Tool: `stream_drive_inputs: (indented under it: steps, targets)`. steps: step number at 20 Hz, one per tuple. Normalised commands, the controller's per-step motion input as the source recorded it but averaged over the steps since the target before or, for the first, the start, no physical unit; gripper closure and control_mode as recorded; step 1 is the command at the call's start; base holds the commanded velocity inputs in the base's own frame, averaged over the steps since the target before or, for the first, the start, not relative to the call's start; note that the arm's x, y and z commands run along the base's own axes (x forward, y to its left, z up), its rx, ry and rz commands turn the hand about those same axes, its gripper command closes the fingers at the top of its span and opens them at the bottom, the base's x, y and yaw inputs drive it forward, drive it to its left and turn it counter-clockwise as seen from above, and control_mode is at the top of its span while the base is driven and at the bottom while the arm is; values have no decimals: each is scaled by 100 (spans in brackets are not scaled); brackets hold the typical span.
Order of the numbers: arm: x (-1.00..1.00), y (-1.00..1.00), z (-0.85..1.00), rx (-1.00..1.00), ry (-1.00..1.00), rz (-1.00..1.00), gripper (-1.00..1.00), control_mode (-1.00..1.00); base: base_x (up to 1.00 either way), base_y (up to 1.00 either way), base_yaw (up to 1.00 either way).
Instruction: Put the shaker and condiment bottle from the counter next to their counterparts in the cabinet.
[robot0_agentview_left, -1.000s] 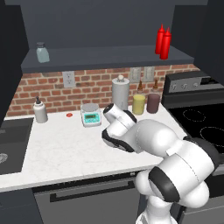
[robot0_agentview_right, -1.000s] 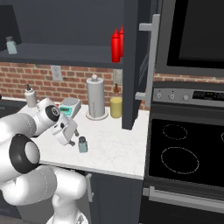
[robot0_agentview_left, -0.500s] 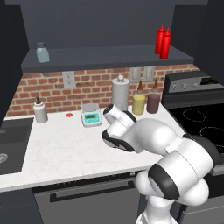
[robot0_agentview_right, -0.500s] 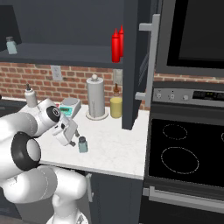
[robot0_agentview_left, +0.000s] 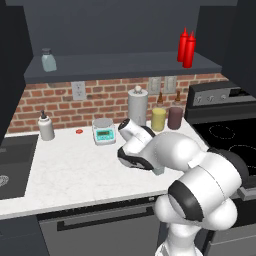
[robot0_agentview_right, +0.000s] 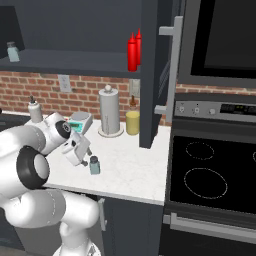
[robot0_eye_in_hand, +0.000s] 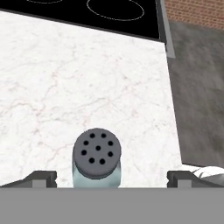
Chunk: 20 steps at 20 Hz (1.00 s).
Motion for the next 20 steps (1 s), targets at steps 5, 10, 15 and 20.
stream_drive_inputs:
  steps: [5, 10, 15, 20]
  targets:
    - [3, -1, -5, 0, 0, 0, -100, -100, 0, 0, 0]
    - [0, -1, -5, 0, 0, 0, -100, -100, 0, 0, 0]
    - [0, -2, -3, 0, 0, 0, -100, -100, 0, 0, 0]
    - [0, -6, 0, 0, 0, 0, -100, -100, 0, 0, 0]
